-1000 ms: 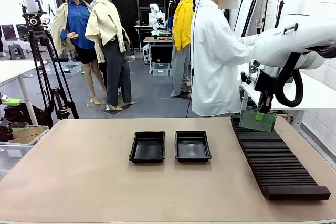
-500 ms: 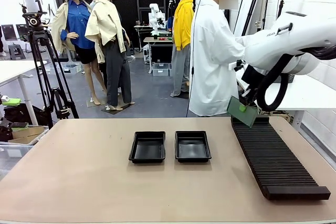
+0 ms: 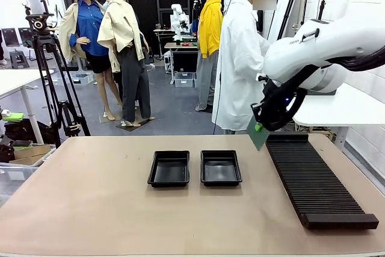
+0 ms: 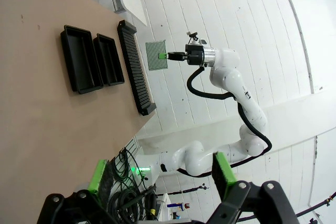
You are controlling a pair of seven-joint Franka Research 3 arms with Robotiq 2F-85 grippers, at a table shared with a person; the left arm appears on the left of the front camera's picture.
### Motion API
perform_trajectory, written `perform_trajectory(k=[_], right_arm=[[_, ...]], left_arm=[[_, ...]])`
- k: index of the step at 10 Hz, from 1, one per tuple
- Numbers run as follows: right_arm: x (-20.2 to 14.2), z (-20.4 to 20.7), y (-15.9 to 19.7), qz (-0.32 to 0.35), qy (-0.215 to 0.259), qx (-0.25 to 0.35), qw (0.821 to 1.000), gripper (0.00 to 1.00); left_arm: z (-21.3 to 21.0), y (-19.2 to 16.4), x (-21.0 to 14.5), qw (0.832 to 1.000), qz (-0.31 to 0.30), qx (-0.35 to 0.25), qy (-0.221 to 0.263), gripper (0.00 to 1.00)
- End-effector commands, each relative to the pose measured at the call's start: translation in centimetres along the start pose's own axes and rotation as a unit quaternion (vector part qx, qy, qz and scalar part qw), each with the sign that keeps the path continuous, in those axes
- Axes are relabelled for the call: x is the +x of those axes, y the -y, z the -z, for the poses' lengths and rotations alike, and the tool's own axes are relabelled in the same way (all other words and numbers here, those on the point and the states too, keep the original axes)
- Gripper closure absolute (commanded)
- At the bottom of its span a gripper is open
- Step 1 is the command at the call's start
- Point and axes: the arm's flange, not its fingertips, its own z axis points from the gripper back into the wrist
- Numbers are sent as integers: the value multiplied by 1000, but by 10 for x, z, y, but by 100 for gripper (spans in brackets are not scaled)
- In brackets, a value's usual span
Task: Inspect and transfer BCBs to ESD trays.
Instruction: Pick up the Blank PCB from the PCB Rack and place it in the left ESD tray.
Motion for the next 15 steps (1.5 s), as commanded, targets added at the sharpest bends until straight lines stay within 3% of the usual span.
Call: perform_trajectory(k=[1,6,9,15], right_arm=[[6,10,-15,65,27,32,997,100],[-2,28,-45,118,12,92,989,100],[-8,56,-73,104,-28,142,984,100],[8,115,-132,58,-50,168,983,100]], left_arm=[[-1,2,0,1000,1,1,1,0],[-1,2,0,1000,1,1,1,0],[-1,2,0,1000,1,1,1,0],[-1,2,0,1000,1,1,1,0]])
